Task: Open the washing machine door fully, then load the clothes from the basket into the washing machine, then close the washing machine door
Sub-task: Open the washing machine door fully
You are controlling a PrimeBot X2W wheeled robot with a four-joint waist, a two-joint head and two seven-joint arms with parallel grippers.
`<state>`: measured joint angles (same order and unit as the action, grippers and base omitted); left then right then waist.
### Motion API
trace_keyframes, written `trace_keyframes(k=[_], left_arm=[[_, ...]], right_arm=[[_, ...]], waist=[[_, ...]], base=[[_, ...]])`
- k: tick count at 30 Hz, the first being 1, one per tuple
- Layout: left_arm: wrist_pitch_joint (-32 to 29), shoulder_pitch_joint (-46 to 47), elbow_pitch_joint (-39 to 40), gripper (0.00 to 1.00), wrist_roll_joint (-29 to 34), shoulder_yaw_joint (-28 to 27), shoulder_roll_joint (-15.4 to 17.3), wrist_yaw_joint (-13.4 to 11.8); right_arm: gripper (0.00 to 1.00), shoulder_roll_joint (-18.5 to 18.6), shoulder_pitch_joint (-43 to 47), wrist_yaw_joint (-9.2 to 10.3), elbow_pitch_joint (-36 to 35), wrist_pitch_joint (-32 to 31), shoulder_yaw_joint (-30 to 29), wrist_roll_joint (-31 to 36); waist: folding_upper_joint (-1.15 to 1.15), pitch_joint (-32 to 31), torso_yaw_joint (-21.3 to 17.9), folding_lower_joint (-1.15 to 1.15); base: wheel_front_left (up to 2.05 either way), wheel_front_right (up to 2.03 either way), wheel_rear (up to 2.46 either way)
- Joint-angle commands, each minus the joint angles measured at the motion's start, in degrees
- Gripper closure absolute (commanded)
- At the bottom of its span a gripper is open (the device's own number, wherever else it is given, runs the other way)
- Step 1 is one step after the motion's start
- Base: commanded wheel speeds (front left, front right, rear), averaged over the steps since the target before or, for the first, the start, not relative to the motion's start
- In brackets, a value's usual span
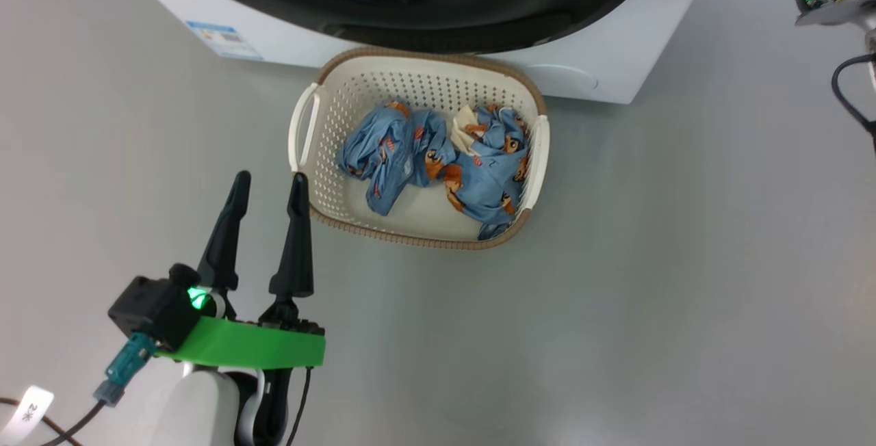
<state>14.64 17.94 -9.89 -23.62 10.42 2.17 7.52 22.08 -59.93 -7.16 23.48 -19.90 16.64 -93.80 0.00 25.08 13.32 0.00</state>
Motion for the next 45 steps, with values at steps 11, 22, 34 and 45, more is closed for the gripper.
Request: trace_keyframes(k=[11, 22, 34, 45], left_arm=[[0.4, 3.8, 2.1, 0.00, -2.8, 0.6, 0.7, 0.0], [0.4, 4.0, 2.3, 0.00, -4.3, 1.1, 0.7, 0.0], [0.4, 2.9, 2.3, 0.00, -3.5, 1.1, 0.7, 0.0], [0.4, -1.2, 1.4, 0.00, -0.1, -0.1, 0.7, 0.0]], right_arm=[[1.00, -0.1, -7.5, -0.33, 4.8, -7.3, -2.7, 0.0], [1.00, -0.9, -9.1, -0.33, 6.3, -9.4, -2.6, 1.8], [1.00, -2.7, -4.9, -0.33, 6.2, -11.9, -1.1, 2.6], [1.00, -4.7, 1.2, -0.33, 4.7, -14.3, 0.8, 2.8]], waist=[[0.00, 5.4, 4.7, 0.00], [0.00, 6.2, 5.6, 0.00], [0.00, 2.7, 4.6, 0.00], [0.00, -2.3, 2.7, 0.00]], base=[[0.00, 0.00, 0.00], [0.00, 0.00, 0.00], [0.00, 0.00, 0.00], [0.00, 0.00, 0.00]])
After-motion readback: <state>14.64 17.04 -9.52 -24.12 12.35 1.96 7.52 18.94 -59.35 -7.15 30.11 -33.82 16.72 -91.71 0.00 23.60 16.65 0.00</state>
